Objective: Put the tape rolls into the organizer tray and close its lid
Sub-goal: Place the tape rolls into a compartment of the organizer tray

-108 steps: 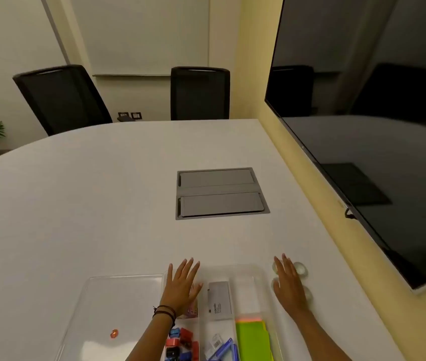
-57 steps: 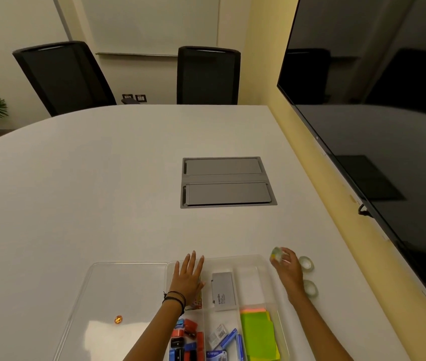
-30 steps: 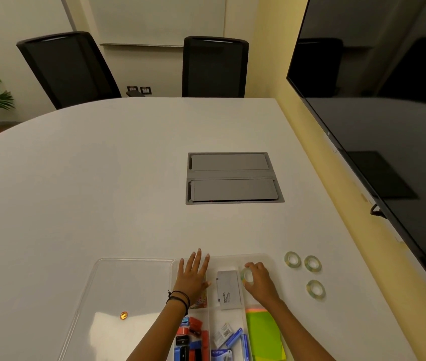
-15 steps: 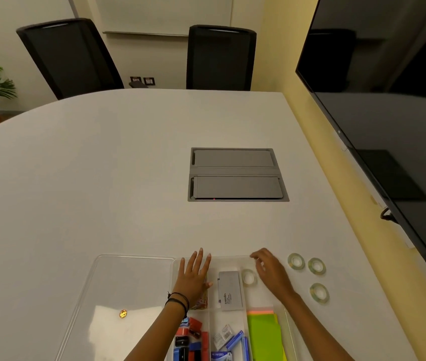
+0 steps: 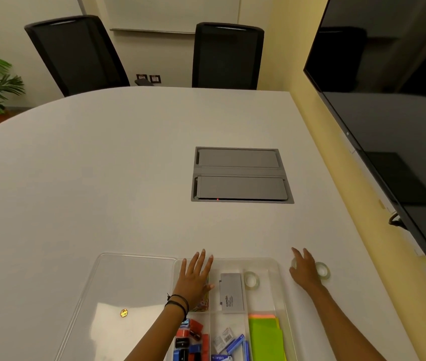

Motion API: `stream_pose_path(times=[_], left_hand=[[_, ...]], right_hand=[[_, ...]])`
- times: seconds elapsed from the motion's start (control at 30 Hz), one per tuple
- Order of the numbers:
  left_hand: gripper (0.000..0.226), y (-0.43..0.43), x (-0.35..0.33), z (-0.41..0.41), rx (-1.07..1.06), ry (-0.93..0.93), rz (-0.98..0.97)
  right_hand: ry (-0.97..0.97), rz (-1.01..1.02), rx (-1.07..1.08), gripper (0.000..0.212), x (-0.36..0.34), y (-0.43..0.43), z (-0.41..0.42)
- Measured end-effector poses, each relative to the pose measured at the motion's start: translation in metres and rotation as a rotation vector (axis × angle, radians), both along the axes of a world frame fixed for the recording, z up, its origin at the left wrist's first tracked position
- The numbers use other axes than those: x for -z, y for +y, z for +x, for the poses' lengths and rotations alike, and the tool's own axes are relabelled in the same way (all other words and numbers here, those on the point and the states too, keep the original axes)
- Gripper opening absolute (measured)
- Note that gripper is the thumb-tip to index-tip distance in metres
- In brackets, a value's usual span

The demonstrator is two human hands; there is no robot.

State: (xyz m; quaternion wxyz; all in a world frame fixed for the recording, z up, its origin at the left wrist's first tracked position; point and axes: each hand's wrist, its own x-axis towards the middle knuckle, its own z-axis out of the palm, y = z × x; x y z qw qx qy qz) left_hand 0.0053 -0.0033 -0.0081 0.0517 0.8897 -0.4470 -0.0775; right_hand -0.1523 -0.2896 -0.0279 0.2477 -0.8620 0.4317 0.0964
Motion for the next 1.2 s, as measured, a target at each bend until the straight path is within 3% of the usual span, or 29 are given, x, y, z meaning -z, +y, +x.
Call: stream_pose_path(times=[0.07,0.3,0.43,0.6,0.73,0.9,1.0,1.1,1.2], left_hand=[[0.106,0.001,0.0,-0.002,0.035,-0.034,0.017],[0.09,-0.001,0.0,-0.002,0.045,-0.038,0.013],[0.142,0.0,-0.006,0.0,-0.022,0.053,-0.021],[0.131,0.002,-0.011,-0.001,0.016,0.017,-0.03],[0.146,0.001,-0.009,0.0,0.012,-0.044,0.002],[0.104,-0.001,-0.013,-0.003,0.089,-0.006,0.131],[0.076,0.0,-0.002,0.001,0.077,0.117,0.256],[0.073,-0.004,0.006,0.004,0.069,0.129,0.294],[0.075,-0.007,0.007,0.006,0.084,0.117,0.304]], right_hand=[[0.052,0.006,-0.045,0.062,0.002,0.004,-0.004],[0.011,-0.022,-0.093,0.056,0.008,0.023,-0.023],[-0.055,-0.052,-0.061,0.052,0.009,0.04,-0.034],[-0.145,-0.045,-0.062,0.047,0.014,0.057,-0.053],[-0.275,0.019,0.043,0.04,0.01,0.064,-0.066],[-0.403,0.102,0.261,0.039,-0.004,0.067,-0.067],[-0.487,0.148,0.37,0.036,-0.014,0.067,-0.063],[-0.582,0.236,0.498,0.026,-0.028,0.071,-0.055],[-0.653,0.472,0.569,0.015,-0.042,0.078,-0.043]])
